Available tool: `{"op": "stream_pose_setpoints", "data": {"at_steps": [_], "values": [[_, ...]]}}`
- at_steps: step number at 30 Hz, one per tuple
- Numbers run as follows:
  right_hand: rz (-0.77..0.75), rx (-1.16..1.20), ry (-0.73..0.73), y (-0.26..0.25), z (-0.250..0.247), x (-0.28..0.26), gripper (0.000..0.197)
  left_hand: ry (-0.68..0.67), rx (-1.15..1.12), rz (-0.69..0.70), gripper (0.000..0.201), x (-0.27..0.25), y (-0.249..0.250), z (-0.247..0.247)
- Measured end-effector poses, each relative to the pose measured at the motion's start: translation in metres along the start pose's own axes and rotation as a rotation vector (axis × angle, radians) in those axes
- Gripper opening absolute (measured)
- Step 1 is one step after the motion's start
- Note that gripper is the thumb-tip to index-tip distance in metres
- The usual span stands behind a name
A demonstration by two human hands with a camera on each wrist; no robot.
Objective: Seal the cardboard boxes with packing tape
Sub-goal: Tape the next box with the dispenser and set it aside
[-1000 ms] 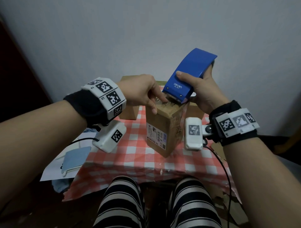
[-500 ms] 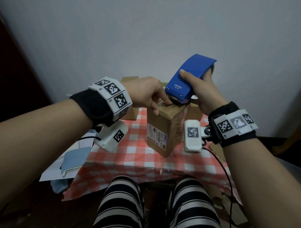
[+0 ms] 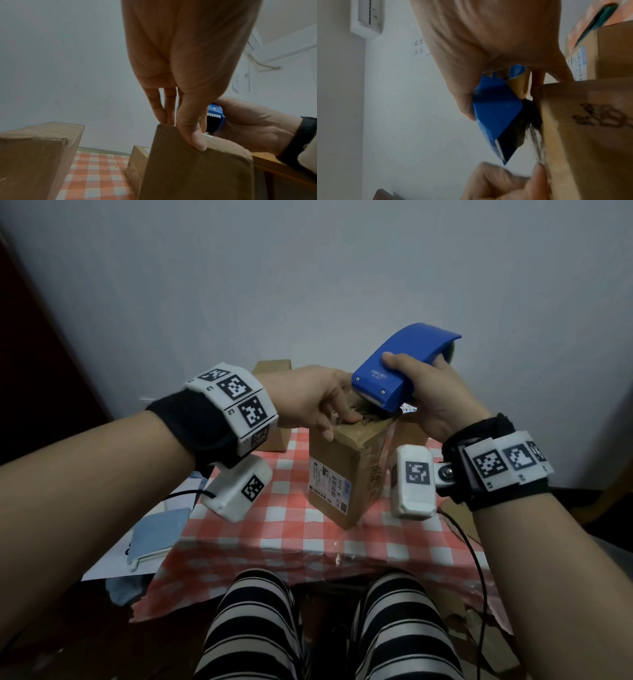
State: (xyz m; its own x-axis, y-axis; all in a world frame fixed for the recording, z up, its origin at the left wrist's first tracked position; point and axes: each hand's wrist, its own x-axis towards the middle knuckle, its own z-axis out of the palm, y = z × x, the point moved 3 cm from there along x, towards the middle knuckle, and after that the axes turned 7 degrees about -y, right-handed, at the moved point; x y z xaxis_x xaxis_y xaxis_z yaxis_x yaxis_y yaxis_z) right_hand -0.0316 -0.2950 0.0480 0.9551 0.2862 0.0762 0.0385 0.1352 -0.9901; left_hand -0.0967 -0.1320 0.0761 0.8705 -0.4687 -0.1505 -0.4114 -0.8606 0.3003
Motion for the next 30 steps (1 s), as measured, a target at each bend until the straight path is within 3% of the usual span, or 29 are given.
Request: {"op": "stream_pose_setpoints", "data": {"at_steps": [3,9,14,16,20,30], "values": [[0.000,0.065,0.012,-0.002,0.001,0.002,0.033,-0.003,-0.032,-0.007,0.040,-0.001,-0.001,0.001],[0.031,0.175,0.049,0.000,-0.005,0.007,0.050,-0.024,-0.036,-0.013,0.039,0.001,0.001,-0.001],[0.003,0.211,0.049,-0.003,-0.012,0.011,0.048,-0.013,-0.018,0.001,0.040,0.004,-0.001,-0.001],[-0.008,0.281,0.078,-0.005,-0.016,0.011,0.056,-0.017,-0.014,0.011,0.041,0.003,-0.001,0.000],[-0.081,0.179,0.082,-0.010,-0.017,0.012,0.054,-0.003,0.001,0.003,0.041,0.003,-0.001,-0.001],[-0.111,0.040,-0.075,-0.014,-0.010,0.001,0.061,0.002,0.053,-0.032,0.057,-0.003,0.003,-0.002]]}}
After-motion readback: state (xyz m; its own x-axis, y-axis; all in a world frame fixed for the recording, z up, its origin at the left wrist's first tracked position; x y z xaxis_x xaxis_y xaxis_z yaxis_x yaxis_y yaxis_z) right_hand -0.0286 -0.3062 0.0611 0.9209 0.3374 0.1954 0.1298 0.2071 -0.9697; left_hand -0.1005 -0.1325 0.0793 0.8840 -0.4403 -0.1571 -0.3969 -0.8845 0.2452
